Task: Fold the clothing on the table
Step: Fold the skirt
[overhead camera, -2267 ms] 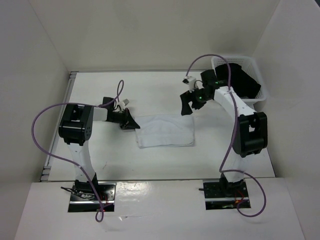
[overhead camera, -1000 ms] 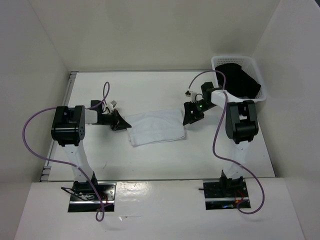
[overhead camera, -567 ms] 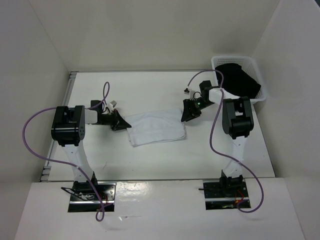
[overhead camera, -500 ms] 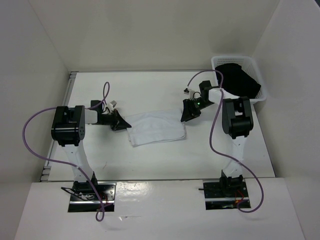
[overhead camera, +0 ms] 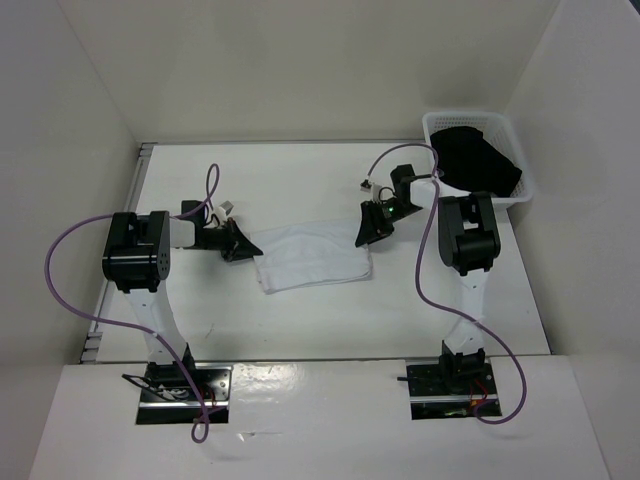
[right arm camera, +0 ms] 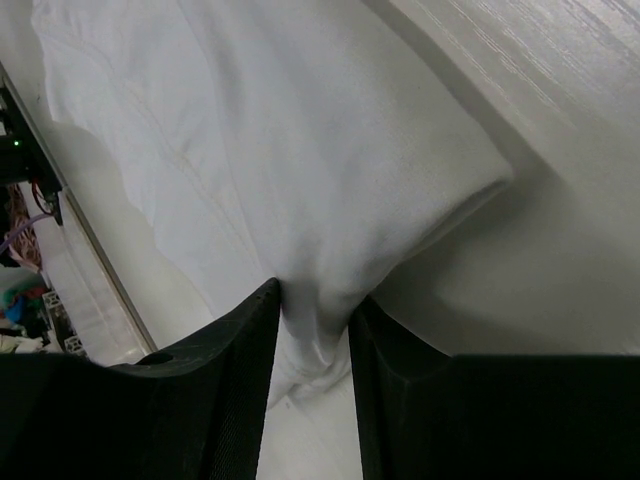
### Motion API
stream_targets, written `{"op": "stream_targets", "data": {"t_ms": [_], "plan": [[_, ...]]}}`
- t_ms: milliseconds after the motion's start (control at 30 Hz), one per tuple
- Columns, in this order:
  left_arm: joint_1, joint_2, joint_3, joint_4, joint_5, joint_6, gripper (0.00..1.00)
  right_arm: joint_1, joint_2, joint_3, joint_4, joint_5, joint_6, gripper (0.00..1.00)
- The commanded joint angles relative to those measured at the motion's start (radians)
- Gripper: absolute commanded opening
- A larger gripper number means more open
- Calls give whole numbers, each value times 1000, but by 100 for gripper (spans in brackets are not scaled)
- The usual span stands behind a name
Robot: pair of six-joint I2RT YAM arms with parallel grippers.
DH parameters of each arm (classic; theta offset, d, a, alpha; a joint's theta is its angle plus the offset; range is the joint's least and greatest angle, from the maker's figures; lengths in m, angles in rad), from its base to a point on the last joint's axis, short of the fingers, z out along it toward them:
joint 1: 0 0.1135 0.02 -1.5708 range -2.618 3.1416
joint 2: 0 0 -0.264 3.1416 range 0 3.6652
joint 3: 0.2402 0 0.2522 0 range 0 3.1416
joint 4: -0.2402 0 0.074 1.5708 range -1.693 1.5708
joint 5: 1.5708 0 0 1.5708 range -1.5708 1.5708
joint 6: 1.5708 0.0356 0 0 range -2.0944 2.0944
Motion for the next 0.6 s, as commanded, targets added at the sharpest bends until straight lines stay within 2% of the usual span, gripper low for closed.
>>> {"op": "stream_targets", "data": {"t_ms": [0,300,500,567], "plan": [[11,34,-20,-19,-135,48,0,10,62,-21,44,71,-23,38],[11,34,-10,-19,-126,48,0,10,62,-21,44,101,-33,30],[11,43,-10,-28,-116,57,0,10,62,-21,44,136,-33,17],[11,43,-10,-28,-116,57,0,10,52,-11,44,147,-24,10]]}}
